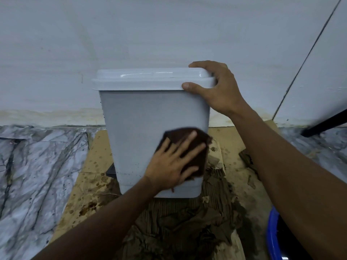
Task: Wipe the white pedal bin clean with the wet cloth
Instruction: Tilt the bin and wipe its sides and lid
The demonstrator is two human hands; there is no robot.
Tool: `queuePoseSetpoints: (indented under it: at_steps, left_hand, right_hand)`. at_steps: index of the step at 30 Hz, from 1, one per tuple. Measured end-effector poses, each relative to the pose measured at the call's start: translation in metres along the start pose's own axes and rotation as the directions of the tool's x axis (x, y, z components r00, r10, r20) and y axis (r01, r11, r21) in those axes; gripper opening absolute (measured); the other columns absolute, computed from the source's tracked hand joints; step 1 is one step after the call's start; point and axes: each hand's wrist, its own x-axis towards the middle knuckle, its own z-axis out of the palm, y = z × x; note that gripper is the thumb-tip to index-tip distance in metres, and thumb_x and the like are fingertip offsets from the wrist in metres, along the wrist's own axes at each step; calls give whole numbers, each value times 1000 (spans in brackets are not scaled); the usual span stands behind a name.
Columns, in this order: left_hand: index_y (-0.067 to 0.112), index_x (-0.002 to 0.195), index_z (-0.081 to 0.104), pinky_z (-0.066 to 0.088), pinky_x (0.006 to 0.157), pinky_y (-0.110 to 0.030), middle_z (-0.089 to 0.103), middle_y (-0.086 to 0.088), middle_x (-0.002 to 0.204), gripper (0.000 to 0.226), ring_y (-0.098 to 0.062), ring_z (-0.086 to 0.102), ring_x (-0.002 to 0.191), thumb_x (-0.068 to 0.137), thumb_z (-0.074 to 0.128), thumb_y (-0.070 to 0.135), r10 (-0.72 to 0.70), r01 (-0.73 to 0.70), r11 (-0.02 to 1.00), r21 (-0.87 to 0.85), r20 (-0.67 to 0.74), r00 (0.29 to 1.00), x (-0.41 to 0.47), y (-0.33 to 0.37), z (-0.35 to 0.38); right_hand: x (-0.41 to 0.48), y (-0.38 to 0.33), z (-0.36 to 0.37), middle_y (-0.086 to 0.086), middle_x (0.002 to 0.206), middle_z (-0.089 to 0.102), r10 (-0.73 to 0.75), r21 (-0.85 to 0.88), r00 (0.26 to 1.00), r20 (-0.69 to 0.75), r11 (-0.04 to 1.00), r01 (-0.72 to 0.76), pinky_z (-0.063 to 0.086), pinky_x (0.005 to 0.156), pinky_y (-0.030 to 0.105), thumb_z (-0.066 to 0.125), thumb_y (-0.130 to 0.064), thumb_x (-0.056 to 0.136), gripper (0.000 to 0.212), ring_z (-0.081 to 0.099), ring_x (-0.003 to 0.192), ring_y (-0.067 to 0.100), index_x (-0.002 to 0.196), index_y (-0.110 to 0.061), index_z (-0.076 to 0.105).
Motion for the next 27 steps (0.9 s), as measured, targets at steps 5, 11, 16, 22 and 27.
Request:
queuePoseSetpoints:
  at_steps: [5,11,16,22,27]
  left_hand:
    - [19,156,32,-3,123,-53,12,-16,165,60,-33,12,153,103,41,44,69,-70,996,57,11,998,0,27,14]
    - [20,157,30,12,116,-46,11,-12,166,67,-27,30,135,100,44,52,336,-359,931,65,228,914,-47,37,29]
    - [27,159,21,15,119,-53,4,-12,166,79,-33,25,149,94,49,64,-101,101,995,16,-4,995,-9,-21,-6]
    - [18,160,13,-4,122,-57,-8,-21,165,83,-38,0,154,96,47,58,-137,136,991,15,9,991,-18,5,9]
    - [22,159,22,10,120,-47,-4,-11,168,72,-30,36,140,100,44,55,275,-281,960,3,202,940,-64,27,33]
  right_hand:
    - [1,0,0,-49,100,52,8,5,1000,3,1000,-8,39,109,41,80,-58,67,51,48,120,2,113,-41,68]
    - [1,2,0,-37,109,56,4,20,1000,4,1000,-4,40,108,39,80,-60,66,52,47,120,-1,114,-41,68]
    - [1,3,1,-38,107,56,7,25,1000,-3,1000,-7,41,107,38,81,-59,66,52,48,119,1,112,-40,69]
    - [2,2,4,-39,103,56,4,6,1000,-13,1000,-4,40,108,40,80,-59,66,49,48,119,2,110,-41,69]
    - [3,4,1,-24,114,61,-8,11,1000,-7,1000,8,44,104,37,79,-61,67,50,48,119,4,112,-39,69]
